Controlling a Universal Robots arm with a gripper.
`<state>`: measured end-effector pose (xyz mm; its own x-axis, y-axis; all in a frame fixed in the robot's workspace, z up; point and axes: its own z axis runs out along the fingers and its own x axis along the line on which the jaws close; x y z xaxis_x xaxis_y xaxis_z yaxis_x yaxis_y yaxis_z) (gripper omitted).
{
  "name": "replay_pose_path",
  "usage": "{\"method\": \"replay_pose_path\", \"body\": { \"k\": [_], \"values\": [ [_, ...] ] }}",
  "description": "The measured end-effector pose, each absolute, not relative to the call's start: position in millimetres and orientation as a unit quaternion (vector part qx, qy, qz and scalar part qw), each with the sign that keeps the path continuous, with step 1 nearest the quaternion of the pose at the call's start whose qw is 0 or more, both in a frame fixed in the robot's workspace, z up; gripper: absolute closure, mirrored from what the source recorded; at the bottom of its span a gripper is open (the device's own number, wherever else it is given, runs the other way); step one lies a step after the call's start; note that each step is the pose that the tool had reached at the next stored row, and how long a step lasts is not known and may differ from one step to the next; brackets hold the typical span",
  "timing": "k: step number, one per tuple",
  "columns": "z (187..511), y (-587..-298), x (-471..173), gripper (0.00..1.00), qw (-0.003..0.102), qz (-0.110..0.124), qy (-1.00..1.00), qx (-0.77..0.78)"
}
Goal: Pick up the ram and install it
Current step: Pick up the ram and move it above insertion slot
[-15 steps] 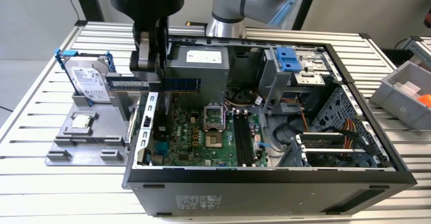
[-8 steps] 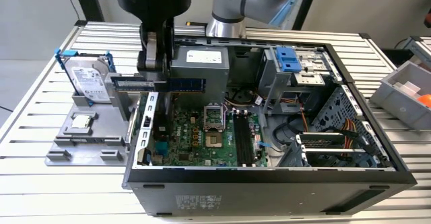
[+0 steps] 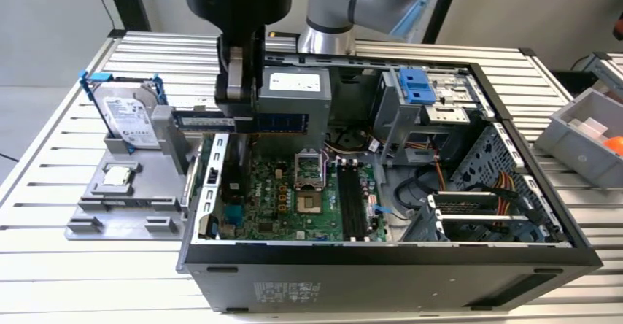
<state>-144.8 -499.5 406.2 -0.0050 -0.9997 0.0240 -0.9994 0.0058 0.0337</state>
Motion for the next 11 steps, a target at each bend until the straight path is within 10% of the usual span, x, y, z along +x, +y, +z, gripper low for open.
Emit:
{"method": "replay_pose_path", "body": {
  "k": [11],
  "values": [
    [406.2, -499.5, -137.6, 1.0, 0.02, -0.004, -0.709, 0.705]
  ]
}}
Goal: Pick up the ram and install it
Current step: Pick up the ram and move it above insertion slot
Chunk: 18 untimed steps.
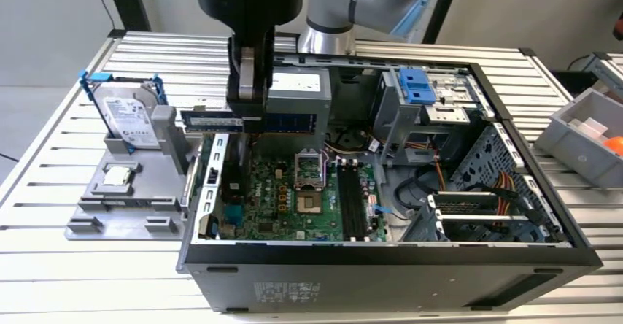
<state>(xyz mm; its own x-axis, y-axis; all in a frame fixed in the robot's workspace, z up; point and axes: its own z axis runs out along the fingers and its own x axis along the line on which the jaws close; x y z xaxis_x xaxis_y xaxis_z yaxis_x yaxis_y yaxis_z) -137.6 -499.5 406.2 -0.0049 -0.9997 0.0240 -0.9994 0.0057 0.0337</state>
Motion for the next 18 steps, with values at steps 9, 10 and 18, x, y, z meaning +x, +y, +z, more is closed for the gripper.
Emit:
{"method": "replay_pose_path", "body": {
  "k": [9, 10, 18],
  "values": [
    [406.1, -499.5, -135.7, 1.0, 0.02, -0.003, -0.709, 0.705],
    [406.2, -499.5, -135.7, 1.0, 0.02, -0.003, -0.709, 0.705],
    [406.2, -499.5, -130.1, 1.0, 0.02, -0.003, -0.709, 0.705]
  ]
}}
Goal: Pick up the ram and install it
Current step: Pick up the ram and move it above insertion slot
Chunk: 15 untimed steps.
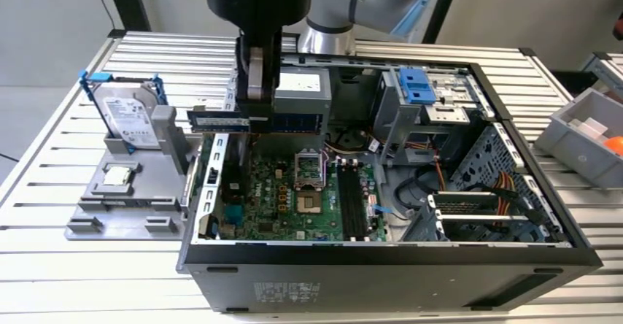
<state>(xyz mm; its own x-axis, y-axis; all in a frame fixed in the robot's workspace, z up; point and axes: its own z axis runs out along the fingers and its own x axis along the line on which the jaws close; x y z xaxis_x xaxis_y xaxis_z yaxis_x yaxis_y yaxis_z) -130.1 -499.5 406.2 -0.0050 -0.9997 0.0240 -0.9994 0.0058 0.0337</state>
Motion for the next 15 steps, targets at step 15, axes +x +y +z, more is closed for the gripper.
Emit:
{"method": "replay_pose_path", "body": {
  "k": [15],
  "values": [
    [405.7, -495.2, -92.2, 1.0, 0.02, -0.003, -0.71, 0.704]
  ]
}}
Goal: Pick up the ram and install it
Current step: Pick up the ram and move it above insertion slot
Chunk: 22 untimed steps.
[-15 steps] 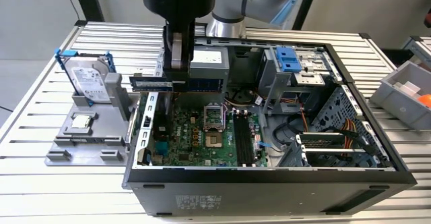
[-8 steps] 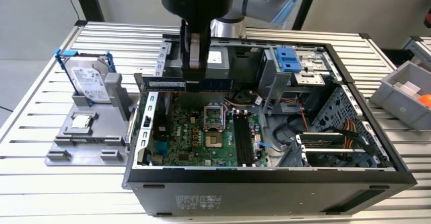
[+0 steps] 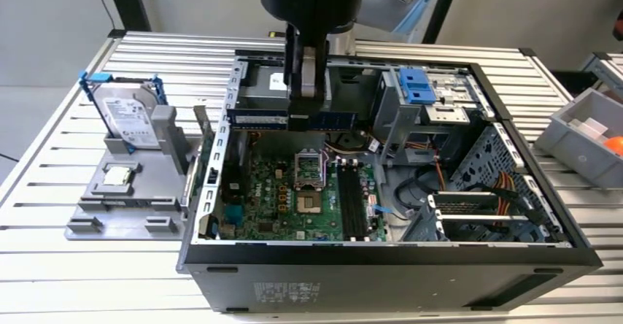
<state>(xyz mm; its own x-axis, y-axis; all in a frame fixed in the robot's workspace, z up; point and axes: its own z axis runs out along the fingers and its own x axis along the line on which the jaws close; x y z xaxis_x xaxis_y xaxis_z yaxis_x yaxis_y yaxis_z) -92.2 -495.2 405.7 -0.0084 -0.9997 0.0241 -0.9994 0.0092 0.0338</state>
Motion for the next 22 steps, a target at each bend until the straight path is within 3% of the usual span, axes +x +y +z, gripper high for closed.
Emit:
{"method": "replay_pose_path", "body": {
  "k": [22],
  "values": [
    [405.4, -487.0, -76.1, 1.0, 0.021, -0.003, -0.71, 0.704]
  ]
}}
